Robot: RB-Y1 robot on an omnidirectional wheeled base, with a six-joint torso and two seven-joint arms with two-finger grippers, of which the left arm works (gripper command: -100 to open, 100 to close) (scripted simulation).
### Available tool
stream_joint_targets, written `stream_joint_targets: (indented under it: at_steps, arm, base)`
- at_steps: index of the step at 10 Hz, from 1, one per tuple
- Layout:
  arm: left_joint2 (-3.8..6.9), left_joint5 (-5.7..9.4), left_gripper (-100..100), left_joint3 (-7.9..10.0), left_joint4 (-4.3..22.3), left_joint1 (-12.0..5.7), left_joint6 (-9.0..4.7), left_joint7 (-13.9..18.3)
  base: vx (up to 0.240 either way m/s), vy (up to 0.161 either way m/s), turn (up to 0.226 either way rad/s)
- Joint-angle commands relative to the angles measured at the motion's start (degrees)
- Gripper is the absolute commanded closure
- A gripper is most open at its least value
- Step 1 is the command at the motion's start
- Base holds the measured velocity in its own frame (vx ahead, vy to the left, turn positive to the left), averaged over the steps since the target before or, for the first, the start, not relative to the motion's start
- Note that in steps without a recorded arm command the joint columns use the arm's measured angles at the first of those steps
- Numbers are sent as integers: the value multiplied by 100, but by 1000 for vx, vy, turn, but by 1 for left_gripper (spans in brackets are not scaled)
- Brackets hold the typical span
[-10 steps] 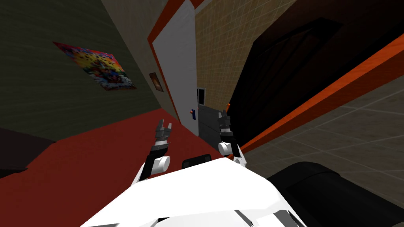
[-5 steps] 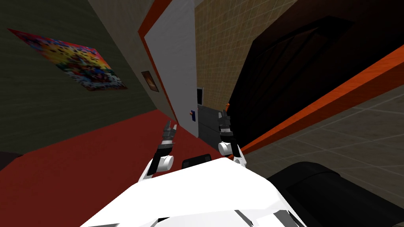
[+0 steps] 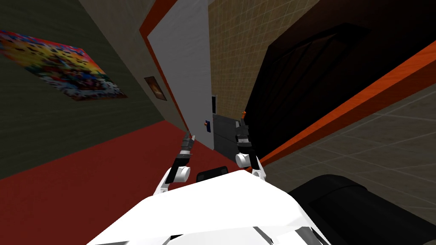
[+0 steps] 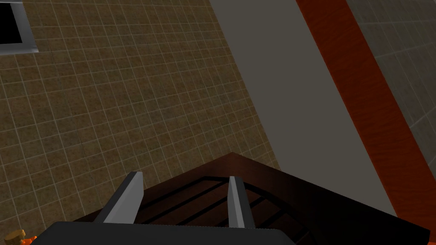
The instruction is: Push the door open
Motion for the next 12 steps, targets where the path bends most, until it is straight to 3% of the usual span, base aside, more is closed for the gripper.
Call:
stream_joint_targets:
  at_steps: [1,7,12]
  arm:
    - [35,-16,-100,-106,254,-88,-53,21]
    - [164,-60,-100,-458,892,-417,22,92]
    - [305,-111,-100,-865,1629,-797,109,174]
  base:
    - [88,102,-121]
    - [76,90,-109]
    - [101,126,-157]
